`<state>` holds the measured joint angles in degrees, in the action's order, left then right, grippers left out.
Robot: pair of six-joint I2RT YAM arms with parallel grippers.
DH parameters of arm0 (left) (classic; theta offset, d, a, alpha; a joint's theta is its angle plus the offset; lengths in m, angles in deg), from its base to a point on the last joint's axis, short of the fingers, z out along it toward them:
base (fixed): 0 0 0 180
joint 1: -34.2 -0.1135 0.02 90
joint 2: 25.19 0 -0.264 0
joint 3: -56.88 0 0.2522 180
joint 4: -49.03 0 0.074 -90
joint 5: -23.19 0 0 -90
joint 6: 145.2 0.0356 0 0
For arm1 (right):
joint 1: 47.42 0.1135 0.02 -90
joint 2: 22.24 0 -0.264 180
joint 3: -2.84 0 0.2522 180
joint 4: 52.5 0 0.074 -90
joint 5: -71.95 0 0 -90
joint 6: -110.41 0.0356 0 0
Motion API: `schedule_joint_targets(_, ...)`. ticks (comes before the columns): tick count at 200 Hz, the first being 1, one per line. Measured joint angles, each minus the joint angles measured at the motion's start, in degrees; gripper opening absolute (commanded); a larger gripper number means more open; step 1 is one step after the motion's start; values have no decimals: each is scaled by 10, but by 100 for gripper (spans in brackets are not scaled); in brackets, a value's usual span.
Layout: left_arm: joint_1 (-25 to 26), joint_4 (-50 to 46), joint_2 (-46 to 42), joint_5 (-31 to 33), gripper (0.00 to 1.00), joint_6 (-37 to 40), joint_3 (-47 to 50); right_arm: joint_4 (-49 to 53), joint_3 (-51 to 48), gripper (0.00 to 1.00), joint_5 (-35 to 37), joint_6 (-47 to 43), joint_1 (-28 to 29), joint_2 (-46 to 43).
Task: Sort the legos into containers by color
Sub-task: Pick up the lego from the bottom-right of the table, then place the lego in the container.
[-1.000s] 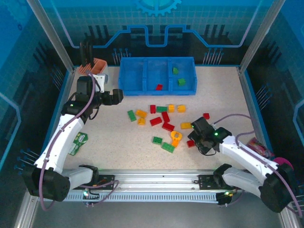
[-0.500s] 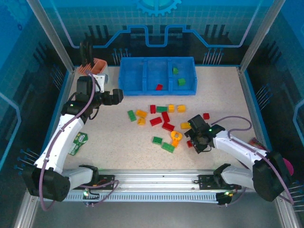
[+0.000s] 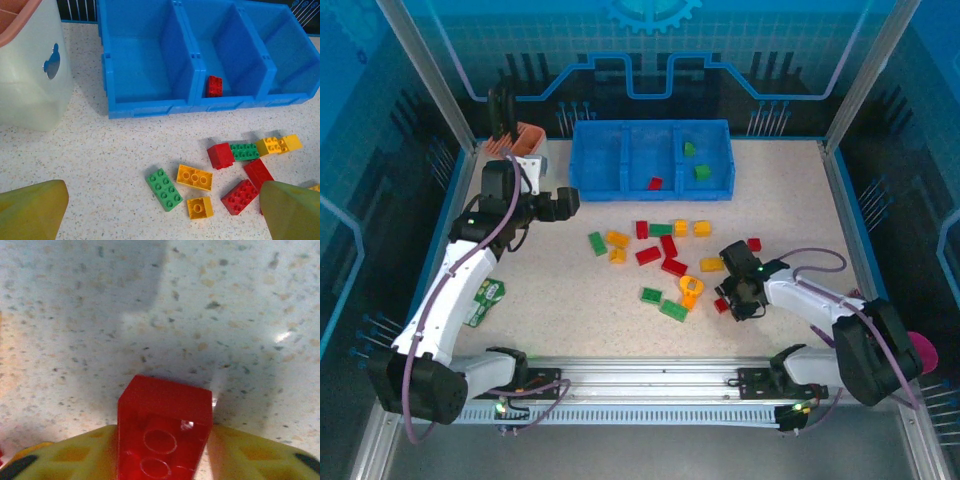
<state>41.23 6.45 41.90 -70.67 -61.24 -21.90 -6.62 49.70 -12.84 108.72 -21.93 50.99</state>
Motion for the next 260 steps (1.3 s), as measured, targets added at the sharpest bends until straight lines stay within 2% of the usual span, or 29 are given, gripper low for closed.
schedule_joint_targets(27,0,0,0,0,99,0,0,19,18,24,-19,-41,-14,19)
schedule_joint_targets(37,0,0,0,0,99,0,0,34,35,21,-30,-66,-24,39)
schedule_joint_targets(60,0,0,0,0,99,1,0,50,119,20,-42,-188,-49,116)
schedule_joint_targets(82,0,0,0,2,99,2,0,95,313,18,-21,-351,-48,222)
schedule_joint_targets(105,0,0,0,6,99,2,0,135,546,16,40,-500,-20,317)
schedule_joint_targets(122,0,0,0,7,99,2,0,161,672,16,78,-593,9,369)
schedule_joint_targets(144,0,0,0,8,99,4,0,169,787,16,111,-685,39,432)
schedule_joint_targets(190,0,0,0,11,99,4,0,153,942,17,141,-788,48,581)
schedule_joint_targets(234,0,0,0,11,99,4,0,155,1100,19,154,-824,44,738)
schedule_joint_targets(260,0,0,0,11,99,4,0,158,1153,23,154,-835,40,788)
